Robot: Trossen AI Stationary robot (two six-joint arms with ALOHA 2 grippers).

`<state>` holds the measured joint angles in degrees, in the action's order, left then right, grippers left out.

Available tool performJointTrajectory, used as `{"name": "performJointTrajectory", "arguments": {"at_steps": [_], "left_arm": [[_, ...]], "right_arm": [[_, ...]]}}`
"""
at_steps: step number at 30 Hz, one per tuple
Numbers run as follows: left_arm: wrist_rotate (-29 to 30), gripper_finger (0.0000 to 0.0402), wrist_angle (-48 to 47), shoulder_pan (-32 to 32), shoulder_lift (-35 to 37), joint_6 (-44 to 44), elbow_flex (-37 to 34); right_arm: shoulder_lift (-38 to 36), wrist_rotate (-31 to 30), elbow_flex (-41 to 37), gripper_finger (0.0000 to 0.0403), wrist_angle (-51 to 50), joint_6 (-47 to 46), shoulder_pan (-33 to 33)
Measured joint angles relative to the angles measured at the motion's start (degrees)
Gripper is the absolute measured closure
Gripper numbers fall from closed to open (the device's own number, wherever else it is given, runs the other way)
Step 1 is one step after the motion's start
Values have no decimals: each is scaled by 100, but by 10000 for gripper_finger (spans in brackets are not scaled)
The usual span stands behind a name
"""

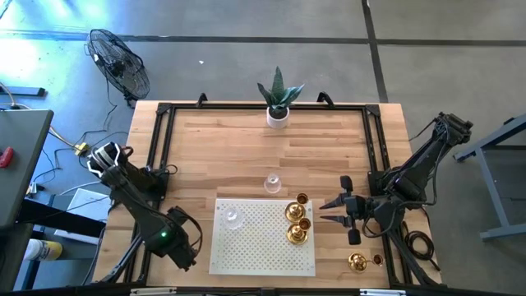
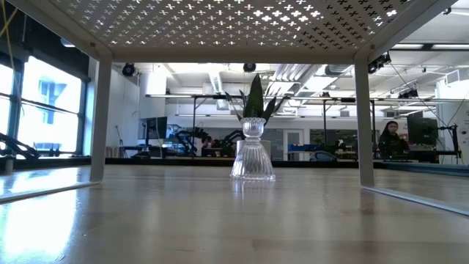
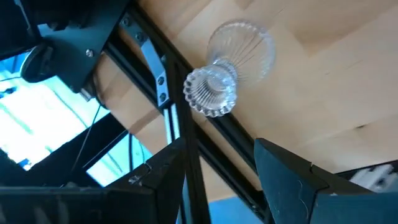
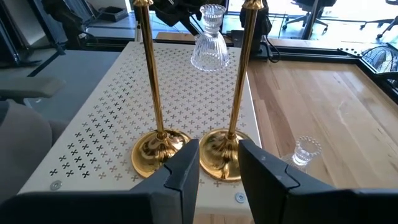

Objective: Pick & Place candle stick holders
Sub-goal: Put the bottom left glass candle holder on the shelf

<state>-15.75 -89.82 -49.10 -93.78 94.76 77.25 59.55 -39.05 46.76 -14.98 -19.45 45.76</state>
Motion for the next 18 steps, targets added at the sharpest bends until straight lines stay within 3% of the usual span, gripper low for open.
{"name": "performJointTrajectory", "arguments": {"at_steps": [13, 18], "left_arm": [[381, 218, 490, 2, -2, -496, -137], [224, 218, 730, 35, -2, -453, -334]], "right_arm": [[0, 0, 0, 299, 1, -6, 0], [0, 0, 0, 299, 0, -6, 0]]}}
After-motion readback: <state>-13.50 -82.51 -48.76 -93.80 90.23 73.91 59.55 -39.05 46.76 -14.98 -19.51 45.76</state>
